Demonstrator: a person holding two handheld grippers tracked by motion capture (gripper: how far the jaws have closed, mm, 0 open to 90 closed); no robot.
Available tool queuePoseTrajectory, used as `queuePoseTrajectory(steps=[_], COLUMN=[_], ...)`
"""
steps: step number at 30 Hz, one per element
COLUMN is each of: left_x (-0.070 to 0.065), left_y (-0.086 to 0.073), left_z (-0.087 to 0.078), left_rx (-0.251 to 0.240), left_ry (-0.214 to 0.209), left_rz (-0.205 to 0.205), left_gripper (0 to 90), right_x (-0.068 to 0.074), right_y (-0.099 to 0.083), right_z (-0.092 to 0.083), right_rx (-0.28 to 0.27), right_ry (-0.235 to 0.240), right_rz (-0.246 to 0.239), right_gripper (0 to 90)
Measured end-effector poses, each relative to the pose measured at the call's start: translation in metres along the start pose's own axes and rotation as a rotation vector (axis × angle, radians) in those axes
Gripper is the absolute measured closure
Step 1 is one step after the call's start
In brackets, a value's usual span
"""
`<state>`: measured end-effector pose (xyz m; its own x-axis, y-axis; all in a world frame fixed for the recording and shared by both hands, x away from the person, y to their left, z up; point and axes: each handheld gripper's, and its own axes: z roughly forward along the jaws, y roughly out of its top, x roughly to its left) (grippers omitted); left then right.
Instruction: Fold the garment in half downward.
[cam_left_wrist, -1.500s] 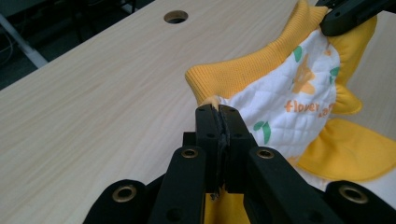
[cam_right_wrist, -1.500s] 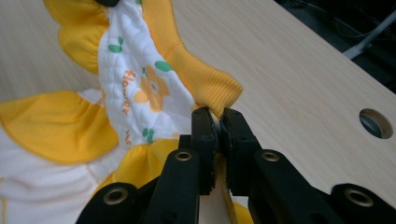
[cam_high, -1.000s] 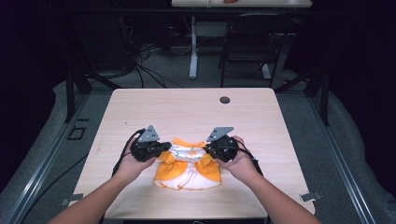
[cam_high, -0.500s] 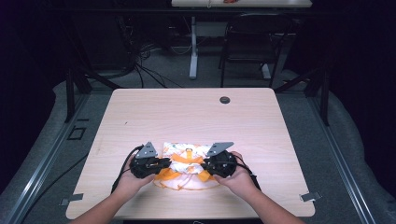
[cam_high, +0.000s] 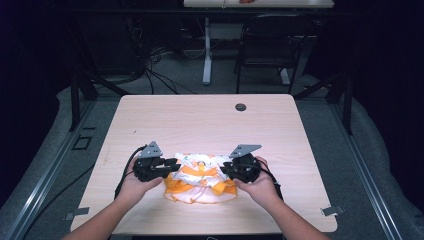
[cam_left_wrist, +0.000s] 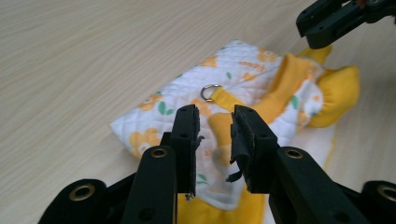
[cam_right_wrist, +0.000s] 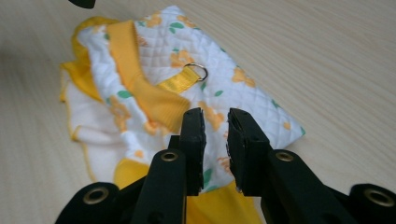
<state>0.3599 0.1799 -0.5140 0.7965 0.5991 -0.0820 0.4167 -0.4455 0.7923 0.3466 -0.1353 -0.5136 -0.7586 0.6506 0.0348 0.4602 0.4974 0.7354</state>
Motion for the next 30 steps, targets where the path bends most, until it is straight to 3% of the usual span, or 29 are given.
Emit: queuePoseTrajectory(steps=[3, 7, 12, 20, 25, 28, 30], left_x=[0.010, 0.010, -0.002, -0.026, -0.033, -0.036, -0.037], left_y=[-0.001, -0.005, -0.015, -0.033, -0.040, -0.050, -0.052], left_z=[0.017, 0.023, 0.016, 0.001, 0.001, 0.005, 0.006], left_rx=[0.037, 0.058, 0.047, 0.033, 0.062, 0.083, 0.081], left_ry=[0.015, -0.006, -0.050, -0.125, -0.128, -0.122, -0.129], left_rz=[-0.019, -0.032, -0.018, -0.001, 0.044, 0.047, 0.045], left_gripper=[72.6, 72.6, 73.0, 74.8, 75.5, 70.8, 73.0], right_x=[-0.006, -0.005, 0.008, 0.031, 0.039, 0.040, 0.039], right_y=[0.002, 0.002, -0.003, -0.022, -0.032, -0.039, -0.040], right_z=[0.013, 0.017, 0.016, 0.001, 0.001, 0.004, 0.003], right_rx=[0.018, 0.035, 0.039, 0.036, 0.055, 0.061, 0.054], right_ry=[-0.002, 0.023, 0.078, 0.157, 0.158, 0.140, 0.135], right_rz=[0.022, 0.022, 0.004, -0.030, -0.042, -0.026, -0.023], right_gripper=[76.9, 76.9, 76.6, 77.5, 75.6, 73.1, 74.5])
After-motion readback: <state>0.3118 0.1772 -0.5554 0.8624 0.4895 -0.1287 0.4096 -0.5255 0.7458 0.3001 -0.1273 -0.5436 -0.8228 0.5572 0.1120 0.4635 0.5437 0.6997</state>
